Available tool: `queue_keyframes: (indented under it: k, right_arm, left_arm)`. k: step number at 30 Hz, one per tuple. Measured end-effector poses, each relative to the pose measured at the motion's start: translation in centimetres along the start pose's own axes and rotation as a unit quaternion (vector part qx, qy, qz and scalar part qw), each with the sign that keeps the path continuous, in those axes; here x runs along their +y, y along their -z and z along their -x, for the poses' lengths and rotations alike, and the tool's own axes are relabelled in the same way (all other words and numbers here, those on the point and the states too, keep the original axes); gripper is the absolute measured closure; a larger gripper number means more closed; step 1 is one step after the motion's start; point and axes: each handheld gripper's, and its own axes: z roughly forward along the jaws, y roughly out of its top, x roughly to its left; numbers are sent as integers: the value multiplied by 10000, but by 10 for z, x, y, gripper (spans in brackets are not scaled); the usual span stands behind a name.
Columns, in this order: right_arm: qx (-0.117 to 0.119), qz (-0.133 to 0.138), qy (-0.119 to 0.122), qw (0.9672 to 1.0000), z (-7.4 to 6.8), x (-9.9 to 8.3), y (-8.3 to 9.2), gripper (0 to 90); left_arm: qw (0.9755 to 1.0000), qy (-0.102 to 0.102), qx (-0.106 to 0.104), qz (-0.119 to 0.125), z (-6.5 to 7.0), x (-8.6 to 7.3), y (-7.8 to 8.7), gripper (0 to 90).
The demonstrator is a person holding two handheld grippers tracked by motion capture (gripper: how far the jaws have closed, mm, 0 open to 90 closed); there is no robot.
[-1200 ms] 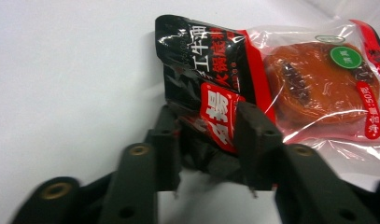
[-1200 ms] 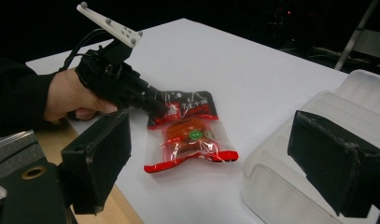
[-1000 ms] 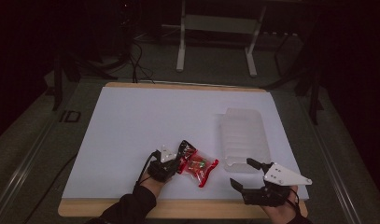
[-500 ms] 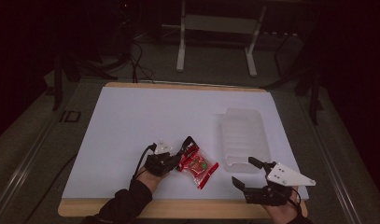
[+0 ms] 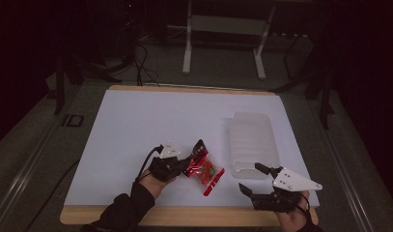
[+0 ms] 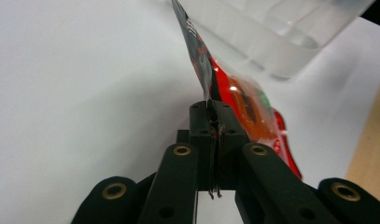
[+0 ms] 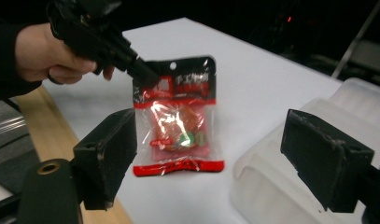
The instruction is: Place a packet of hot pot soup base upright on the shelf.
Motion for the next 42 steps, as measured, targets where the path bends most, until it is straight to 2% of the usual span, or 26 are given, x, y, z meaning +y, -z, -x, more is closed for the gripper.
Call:
queue_keyframes:
  k: [2,3,4,7,8,9,12,16,22,24,26,30,32,35,36,38,39,41,42]
  right_arm:
    - [-29,-58,-46,10000,0,0,0,167]
    - [-9,-12,-266,9996,2,0,1,120]
    - [15,26,-284,9996,2,0,1,107]
    - [-19,173,-284,9994,1,2,4,107]
    - [-19,173,-284,9994,1,2,4,107]
    - [-27,258,-212,9994,-2,4,6,108]
    - [46,297,-149,9994,-2,5,7,108]
    - [111,265,-158,9995,-2,7,7,108]
    - [169,232,-202,9994,0,7,7,132]
    - [226,238,-236,9992,1,8,7,133]
    - [222,260,-214,9992,2,9,8,133]
    - [277,301,-194,9990,3,12,9,136]
    - [332,389,-123,9986,4,18,11,143]
    - [348,439,61,9984,5,24,12,146]
    - [373,470,130,9981,5,27,13,153]
    - [420,487,239,9976,7,32,12,155]
    - [495,487,299,9971,8,35,12,157]
    - [627,522,421,9958,10,41,10,159]
    - [834,503,454,9942,12,44,9,159]
  left_arm:
    - [10000,-53,-67,4,1,4,2,879]
    - [9999,-89,-96,34,3,6,5,880]
    - [9999,-89,-96,34,3,6,5,880]
    - [9998,-148,-133,58,5,9,7,880]
    - [9992,-324,-219,94,8,13,11,880]
    - [9989,-374,-273,96,9,15,12,880]
    - [9979,-502,-375,163,12,18,16,881]
    - [9965,-629,-439,323,15,23,24,881]
    - [9945,-852,-482,386,16,29,35,881]
    - [9930,-983,-511,418,15,32,39,881]
    - [9919,-1017,-576,504,13,34,45,881]
    - [9901,-1149,-548,592,13,39,54,880]
    - [9881,-1275,-594,625,14,43,61,880]
    - [9860,-1364,-698,650,12,47,68,880]
    - [9857,-1337,-789,651,11,48,69,880]
    - [9835,-1472,-817,657,11,49,73,879]
    - [9823,-1488,-925,666,11,49,74,880]
    - [9804,-1553,-996,686,12,50,76,879]
    - [9793,-1600,-1038,673,12,50,77,879]
